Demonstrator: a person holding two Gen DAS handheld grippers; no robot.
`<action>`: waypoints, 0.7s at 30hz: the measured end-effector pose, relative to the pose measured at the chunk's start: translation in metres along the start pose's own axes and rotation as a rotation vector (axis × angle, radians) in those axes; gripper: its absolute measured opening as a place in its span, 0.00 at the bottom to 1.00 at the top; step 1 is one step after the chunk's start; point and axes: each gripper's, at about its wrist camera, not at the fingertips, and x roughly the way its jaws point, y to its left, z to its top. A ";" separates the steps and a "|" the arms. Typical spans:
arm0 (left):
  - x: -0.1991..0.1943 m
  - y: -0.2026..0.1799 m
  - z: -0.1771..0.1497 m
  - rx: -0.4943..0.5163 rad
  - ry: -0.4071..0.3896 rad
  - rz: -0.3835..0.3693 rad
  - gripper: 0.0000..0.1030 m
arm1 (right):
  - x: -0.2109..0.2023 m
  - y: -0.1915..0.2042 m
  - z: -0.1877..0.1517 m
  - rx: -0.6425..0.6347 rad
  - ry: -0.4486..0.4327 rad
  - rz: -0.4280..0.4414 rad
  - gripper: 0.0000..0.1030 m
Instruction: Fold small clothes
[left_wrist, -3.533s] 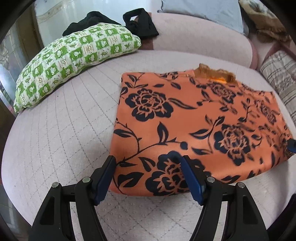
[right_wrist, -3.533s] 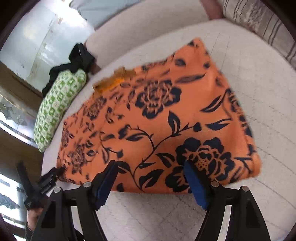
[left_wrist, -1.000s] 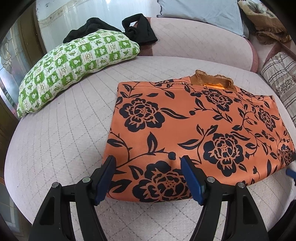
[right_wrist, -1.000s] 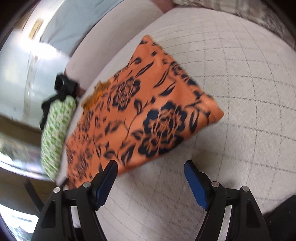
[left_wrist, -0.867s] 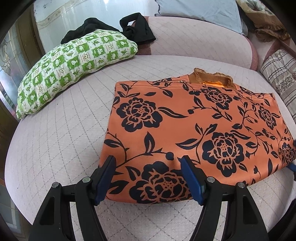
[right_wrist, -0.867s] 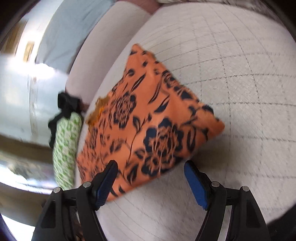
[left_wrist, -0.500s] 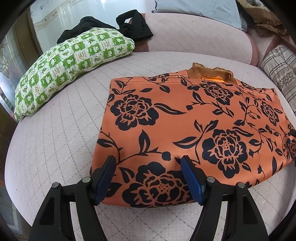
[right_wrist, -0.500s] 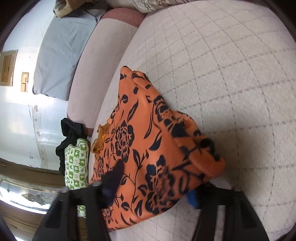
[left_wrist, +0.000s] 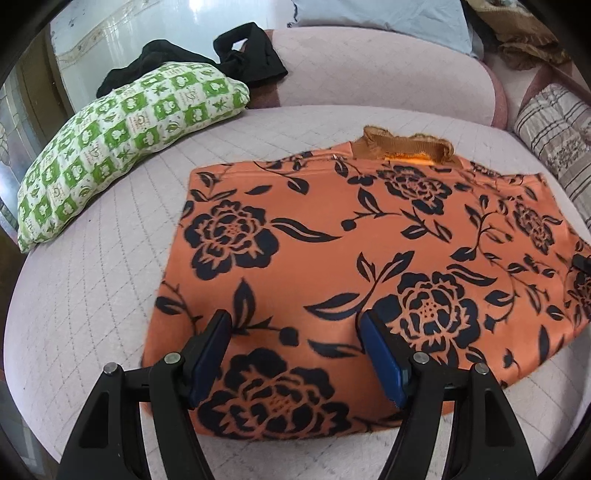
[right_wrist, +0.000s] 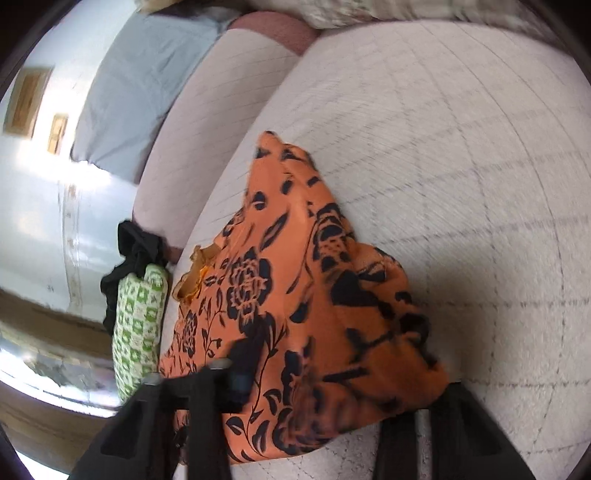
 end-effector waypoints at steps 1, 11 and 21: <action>0.005 -0.002 0.000 0.010 0.007 0.012 0.73 | 0.003 0.001 0.001 -0.008 0.012 -0.011 0.29; 0.018 -0.021 0.004 0.116 -0.024 0.040 0.79 | 0.011 0.002 0.003 -0.061 0.010 -0.071 0.21; -0.056 0.103 -0.002 -0.198 -0.181 -0.053 0.77 | -0.041 0.223 -0.068 -0.685 -0.147 -0.061 0.18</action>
